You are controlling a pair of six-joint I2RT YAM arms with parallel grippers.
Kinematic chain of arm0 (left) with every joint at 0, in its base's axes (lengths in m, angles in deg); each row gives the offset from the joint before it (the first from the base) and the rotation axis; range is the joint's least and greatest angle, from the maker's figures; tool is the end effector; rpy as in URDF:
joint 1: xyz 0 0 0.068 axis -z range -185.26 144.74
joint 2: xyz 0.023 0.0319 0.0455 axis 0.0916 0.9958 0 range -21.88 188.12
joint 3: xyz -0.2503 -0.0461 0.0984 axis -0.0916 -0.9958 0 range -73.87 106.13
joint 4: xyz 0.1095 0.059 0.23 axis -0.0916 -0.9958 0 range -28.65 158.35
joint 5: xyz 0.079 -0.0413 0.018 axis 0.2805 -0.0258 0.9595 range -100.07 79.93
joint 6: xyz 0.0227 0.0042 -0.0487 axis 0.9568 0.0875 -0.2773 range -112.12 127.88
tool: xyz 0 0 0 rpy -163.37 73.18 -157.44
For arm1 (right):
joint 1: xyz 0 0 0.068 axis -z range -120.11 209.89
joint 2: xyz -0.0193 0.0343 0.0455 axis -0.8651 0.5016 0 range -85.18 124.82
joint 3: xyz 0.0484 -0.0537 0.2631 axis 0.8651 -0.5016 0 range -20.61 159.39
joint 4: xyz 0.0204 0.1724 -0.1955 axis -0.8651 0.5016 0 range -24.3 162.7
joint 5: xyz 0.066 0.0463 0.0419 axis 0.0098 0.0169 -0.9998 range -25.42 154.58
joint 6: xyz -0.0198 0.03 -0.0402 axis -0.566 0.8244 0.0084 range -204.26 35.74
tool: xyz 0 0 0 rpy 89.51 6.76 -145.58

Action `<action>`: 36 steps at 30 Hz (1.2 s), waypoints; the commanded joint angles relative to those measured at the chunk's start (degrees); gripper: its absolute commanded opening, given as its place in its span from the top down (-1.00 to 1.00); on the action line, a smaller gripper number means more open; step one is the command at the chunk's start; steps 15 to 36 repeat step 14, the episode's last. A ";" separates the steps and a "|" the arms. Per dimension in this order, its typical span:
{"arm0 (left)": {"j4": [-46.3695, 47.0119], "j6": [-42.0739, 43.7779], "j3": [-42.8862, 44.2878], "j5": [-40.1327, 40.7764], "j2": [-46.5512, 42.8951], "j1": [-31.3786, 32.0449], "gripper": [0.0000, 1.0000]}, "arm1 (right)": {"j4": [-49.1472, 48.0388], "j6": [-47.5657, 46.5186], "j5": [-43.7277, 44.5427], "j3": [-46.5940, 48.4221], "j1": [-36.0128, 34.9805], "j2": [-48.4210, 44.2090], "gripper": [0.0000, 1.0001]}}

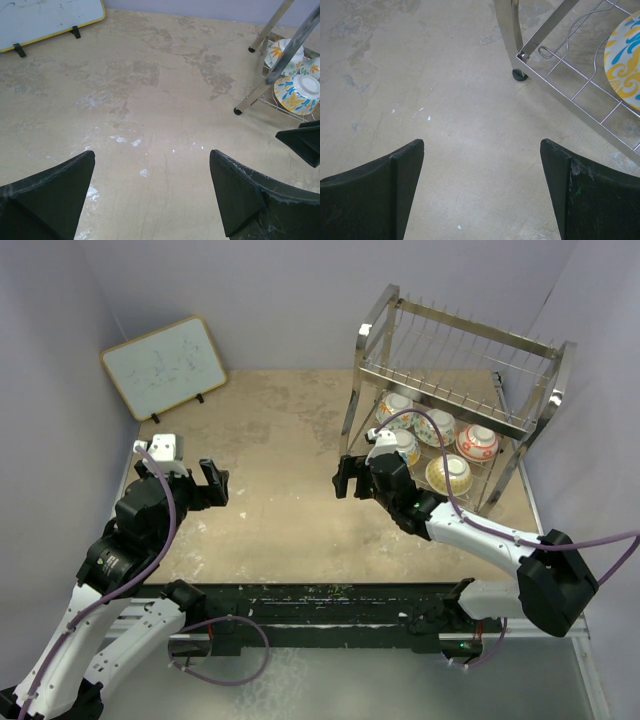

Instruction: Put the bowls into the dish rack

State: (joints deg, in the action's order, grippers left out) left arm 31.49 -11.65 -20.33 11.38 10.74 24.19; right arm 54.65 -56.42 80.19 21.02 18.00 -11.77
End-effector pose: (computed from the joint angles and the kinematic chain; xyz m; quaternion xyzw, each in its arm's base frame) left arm 0.1005 -0.0418 0.3700 -0.0439 0.7911 -0.1101 0.6001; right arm 0.2190 0.1837 0.2501 -0.0232 0.8185 0.2301 0.5258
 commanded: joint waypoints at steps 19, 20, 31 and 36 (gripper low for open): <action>2.96 -0.68 -0.19 0.61 -0.23 0.26 -0.98 | -1.22 -0.39 4.01 -0.51 -0.17 -2.18 -0.98; 2.96 -0.68 -0.19 0.61 -0.23 0.26 -0.98 | -1.22 -0.39 4.01 -0.51 -0.17 -2.18 -0.98; 2.96 -0.68 -0.19 0.61 -0.23 0.26 -0.98 | -1.22 -0.39 4.01 -0.51 -0.17 -2.18 -0.98; 2.96 -0.68 -0.19 0.61 -0.23 0.26 -0.98 | -1.22 -0.39 4.01 -0.51 -0.17 -2.18 -0.98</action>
